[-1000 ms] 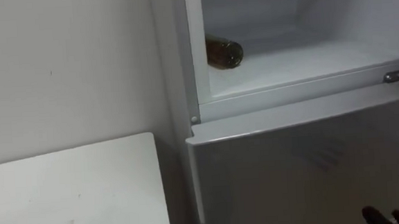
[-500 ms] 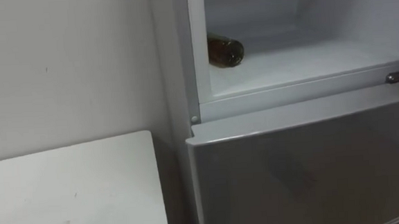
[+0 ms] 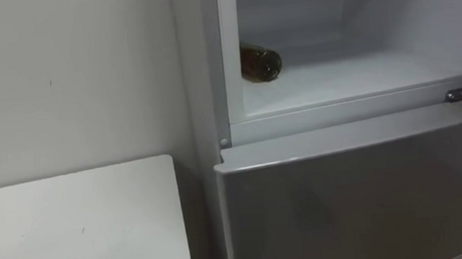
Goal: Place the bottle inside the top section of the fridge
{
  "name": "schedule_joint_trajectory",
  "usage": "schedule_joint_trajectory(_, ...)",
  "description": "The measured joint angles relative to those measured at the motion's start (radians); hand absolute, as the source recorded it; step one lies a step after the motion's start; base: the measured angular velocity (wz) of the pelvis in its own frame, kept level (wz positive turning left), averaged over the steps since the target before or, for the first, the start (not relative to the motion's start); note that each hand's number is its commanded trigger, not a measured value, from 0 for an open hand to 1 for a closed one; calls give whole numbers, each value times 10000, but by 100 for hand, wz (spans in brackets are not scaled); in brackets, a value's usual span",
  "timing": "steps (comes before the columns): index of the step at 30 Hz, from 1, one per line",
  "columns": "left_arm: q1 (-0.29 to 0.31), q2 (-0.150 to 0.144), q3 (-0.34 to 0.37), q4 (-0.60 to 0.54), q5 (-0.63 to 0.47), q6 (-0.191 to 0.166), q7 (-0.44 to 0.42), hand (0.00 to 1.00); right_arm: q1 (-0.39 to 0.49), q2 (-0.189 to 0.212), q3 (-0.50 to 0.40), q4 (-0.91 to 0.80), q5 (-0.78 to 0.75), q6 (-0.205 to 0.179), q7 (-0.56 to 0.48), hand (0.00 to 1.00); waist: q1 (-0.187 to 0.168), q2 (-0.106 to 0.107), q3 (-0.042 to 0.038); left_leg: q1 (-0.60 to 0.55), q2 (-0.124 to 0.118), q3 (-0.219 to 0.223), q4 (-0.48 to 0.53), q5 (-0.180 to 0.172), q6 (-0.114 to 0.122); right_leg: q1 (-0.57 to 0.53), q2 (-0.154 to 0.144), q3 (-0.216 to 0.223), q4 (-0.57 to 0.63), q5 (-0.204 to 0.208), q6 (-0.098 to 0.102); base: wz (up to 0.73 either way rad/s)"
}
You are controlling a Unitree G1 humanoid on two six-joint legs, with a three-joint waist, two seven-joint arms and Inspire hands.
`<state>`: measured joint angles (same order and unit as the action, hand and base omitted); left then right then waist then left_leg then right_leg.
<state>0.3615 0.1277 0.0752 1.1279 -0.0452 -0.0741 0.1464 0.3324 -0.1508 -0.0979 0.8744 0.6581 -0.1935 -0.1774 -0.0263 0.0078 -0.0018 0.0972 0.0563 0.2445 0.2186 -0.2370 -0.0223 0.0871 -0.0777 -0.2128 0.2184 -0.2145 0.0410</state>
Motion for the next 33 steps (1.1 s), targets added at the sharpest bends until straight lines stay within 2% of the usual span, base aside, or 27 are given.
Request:
schedule_joint_trajectory(4, -82, -15, -9, 370, -49, 15, -42, 0, -207, -1, 381, 1294, -327, 43, 147, 0, 50, -23, 18, 2, 9, -3, -20, -1, -2, -10, 8, -2, 5, -7, -4, 0)
schedule_joint_trajectory(8, -51, -12, 2, 402, -36, 24, -132, 0, -211, 35, 402, 1556, -323, 216, 574, 0, 37, 2, 24, -36, 3, -11, -10, -3, -4, -11, 8, -14, -28, -6, -5, 0)
schedule_joint_trajectory(14, -46, -22, 20, 379, -32, 33, -278, 0, -539, 38, 470, 2618, 482, 458, 2007, 0, 75, 40, 9, 18, 20, -51, -20, -35, -47, 127, 51, -65, -164, -1, -5, 2)
schedule_joint_trajectory(19, -112, -23, 87, 340, -3, 498, -439, 0, -658, 76, 607, 3075, 477, 1118, 3048, 0, 69, 13, 6, 41, 26, -67, 29, -37, -52, 184, 56, -77, -147, 0, -8, 0)
schedule_joint_trajectory(25, -251, -3, 201, 336, 110, 813, -793, 0, -700, 110, 559, 3438, 630, 1526, 3679, 0, 63, -133, 27, 214, 24, -85, 45, -37, -52, 350, 50, -105, -265, -14, -4, 0)
schedule_joint_trajectory(33, -293, -7, 187, 353, 58, 1004, -927, 0, -795, 106, 568, 3721, 1150, 1844, 3868, 0, 78, -178, 30, 213, 44, -110, 37, -40, -50, 369, 78, -105, -288, 17, -21, 0)
